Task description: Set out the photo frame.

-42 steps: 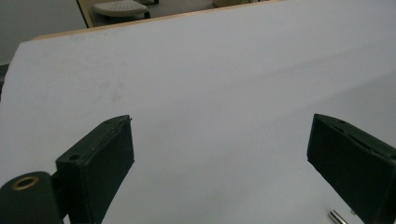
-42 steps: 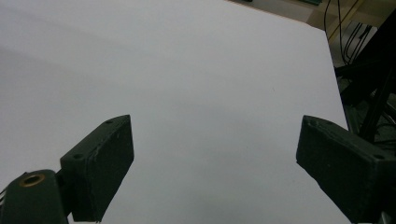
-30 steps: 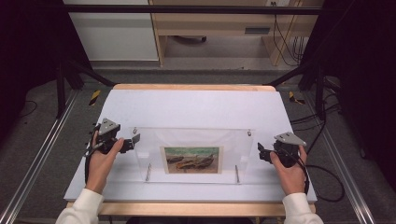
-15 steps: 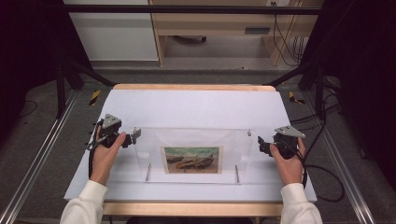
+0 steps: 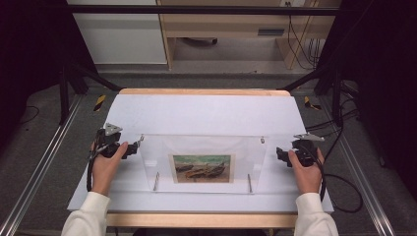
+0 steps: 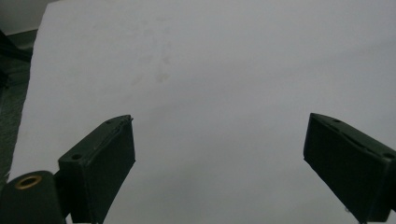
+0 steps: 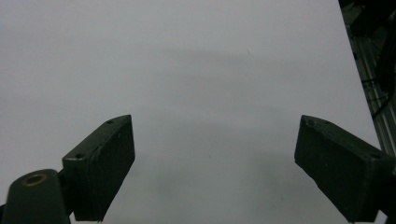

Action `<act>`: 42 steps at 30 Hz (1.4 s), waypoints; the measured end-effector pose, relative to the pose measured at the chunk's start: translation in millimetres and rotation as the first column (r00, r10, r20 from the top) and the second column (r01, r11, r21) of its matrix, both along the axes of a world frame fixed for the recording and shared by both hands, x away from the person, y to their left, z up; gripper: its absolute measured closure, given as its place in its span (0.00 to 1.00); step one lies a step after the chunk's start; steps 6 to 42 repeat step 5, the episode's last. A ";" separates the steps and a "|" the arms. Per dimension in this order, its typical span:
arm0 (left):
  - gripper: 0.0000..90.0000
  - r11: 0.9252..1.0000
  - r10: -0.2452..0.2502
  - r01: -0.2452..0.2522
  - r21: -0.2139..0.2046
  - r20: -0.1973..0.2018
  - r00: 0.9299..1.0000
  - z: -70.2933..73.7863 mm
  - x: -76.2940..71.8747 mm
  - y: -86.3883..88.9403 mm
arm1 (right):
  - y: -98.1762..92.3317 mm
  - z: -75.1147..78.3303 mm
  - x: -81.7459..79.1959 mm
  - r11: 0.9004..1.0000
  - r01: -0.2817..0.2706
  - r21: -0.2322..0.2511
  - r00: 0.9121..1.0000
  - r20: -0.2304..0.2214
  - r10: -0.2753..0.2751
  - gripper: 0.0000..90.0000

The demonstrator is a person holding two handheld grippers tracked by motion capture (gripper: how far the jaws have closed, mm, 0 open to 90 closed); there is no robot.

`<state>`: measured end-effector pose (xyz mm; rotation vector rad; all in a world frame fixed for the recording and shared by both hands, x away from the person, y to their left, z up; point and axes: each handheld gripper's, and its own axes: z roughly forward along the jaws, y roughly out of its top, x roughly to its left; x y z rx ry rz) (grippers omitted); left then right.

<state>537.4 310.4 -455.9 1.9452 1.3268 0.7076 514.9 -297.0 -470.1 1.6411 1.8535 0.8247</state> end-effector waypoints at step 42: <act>0.08 1.000 0.018 -0.018 0.026 -0.002 1.000 -3.2 -11.2 3.8 | -0.8 -2.9 -7.2 1.000 0.003 -0.007 1.000 -0.026 -0.003 0.14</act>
